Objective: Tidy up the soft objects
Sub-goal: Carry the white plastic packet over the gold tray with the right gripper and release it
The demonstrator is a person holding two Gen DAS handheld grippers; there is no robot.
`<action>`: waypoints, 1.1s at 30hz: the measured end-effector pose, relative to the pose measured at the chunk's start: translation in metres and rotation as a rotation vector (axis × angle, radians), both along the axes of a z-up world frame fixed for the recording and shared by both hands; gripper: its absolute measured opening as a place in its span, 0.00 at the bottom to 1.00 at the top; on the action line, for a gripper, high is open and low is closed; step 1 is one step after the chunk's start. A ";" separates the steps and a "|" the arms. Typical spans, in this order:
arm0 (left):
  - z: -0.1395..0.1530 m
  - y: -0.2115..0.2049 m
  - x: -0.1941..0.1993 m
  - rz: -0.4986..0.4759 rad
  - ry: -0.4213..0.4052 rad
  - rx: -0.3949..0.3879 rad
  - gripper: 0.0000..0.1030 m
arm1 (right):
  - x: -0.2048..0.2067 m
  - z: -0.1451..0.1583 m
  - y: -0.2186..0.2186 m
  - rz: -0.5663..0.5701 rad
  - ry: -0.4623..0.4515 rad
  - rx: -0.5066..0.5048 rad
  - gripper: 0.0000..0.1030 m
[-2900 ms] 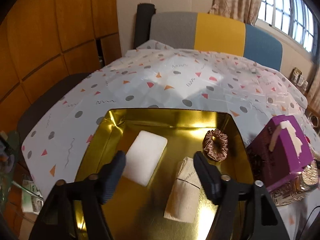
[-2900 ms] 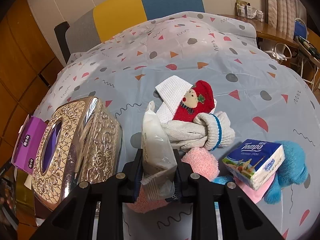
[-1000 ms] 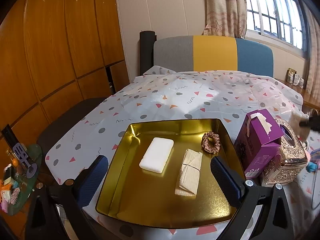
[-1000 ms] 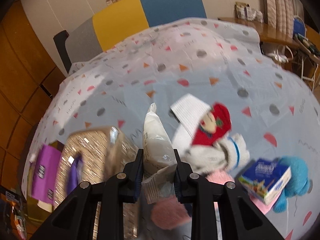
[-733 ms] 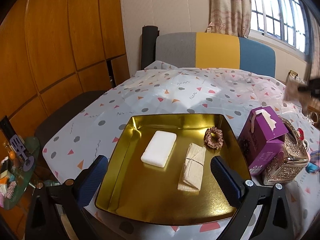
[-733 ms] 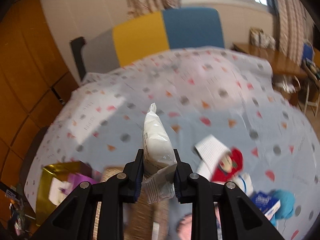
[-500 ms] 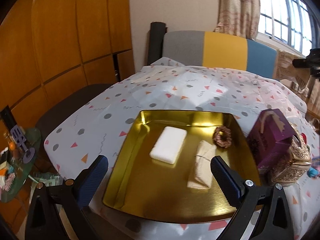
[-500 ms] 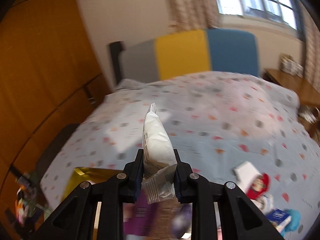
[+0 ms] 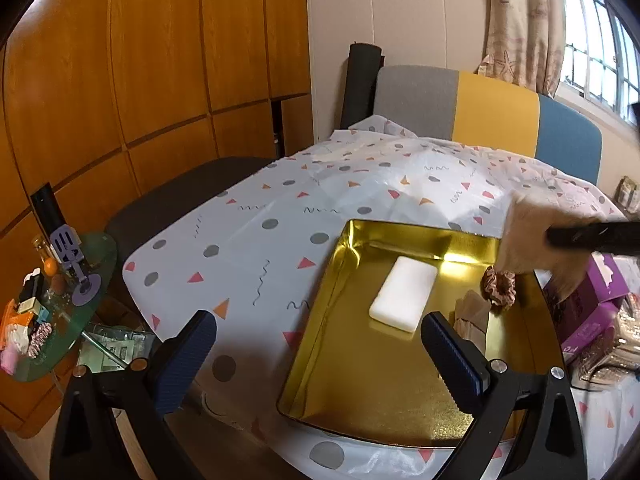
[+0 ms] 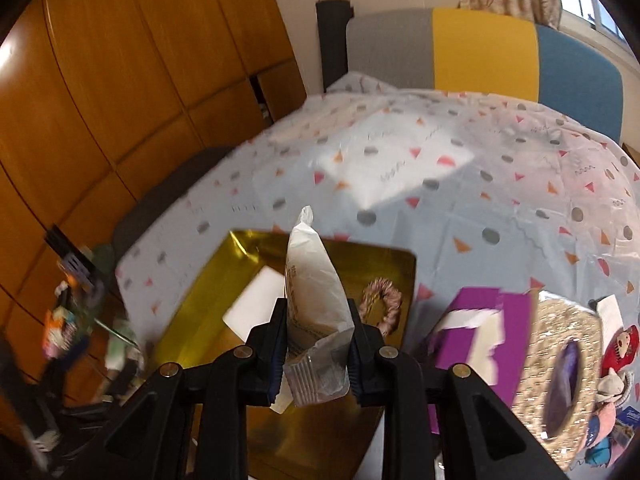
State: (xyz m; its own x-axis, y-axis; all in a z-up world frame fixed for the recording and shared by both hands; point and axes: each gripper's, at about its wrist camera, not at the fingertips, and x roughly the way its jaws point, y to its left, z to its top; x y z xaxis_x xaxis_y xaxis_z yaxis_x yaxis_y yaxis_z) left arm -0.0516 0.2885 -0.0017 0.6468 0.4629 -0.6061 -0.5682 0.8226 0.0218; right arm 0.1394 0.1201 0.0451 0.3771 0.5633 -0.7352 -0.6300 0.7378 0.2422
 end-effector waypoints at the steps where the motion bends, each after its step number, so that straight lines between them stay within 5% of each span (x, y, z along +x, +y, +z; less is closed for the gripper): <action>1: 0.003 0.000 -0.001 -0.001 -0.007 0.003 1.00 | 0.000 -0.007 0.009 -0.001 -0.010 -0.030 0.24; 11: 0.014 -0.006 -0.005 -0.022 -0.024 0.044 1.00 | 0.019 -0.052 0.047 -0.042 0.011 -0.165 0.27; 25: 0.012 -0.006 -0.006 -0.019 -0.020 0.029 1.00 | 0.002 -0.028 0.031 -0.063 -0.066 -0.118 0.33; 33: 0.006 0.001 -0.006 -0.004 -0.016 -0.017 1.00 | -0.038 -0.002 0.016 -0.118 -0.257 -0.197 0.33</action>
State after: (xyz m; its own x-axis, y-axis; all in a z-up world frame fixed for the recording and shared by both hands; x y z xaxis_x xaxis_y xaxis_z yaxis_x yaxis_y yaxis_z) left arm -0.0574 0.2899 0.0043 0.6578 0.4503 -0.6037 -0.5655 0.8248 -0.0010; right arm 0.1011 0.1358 0.0427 0.6183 0.3613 -0.6979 -0.5596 0.8260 -0.0682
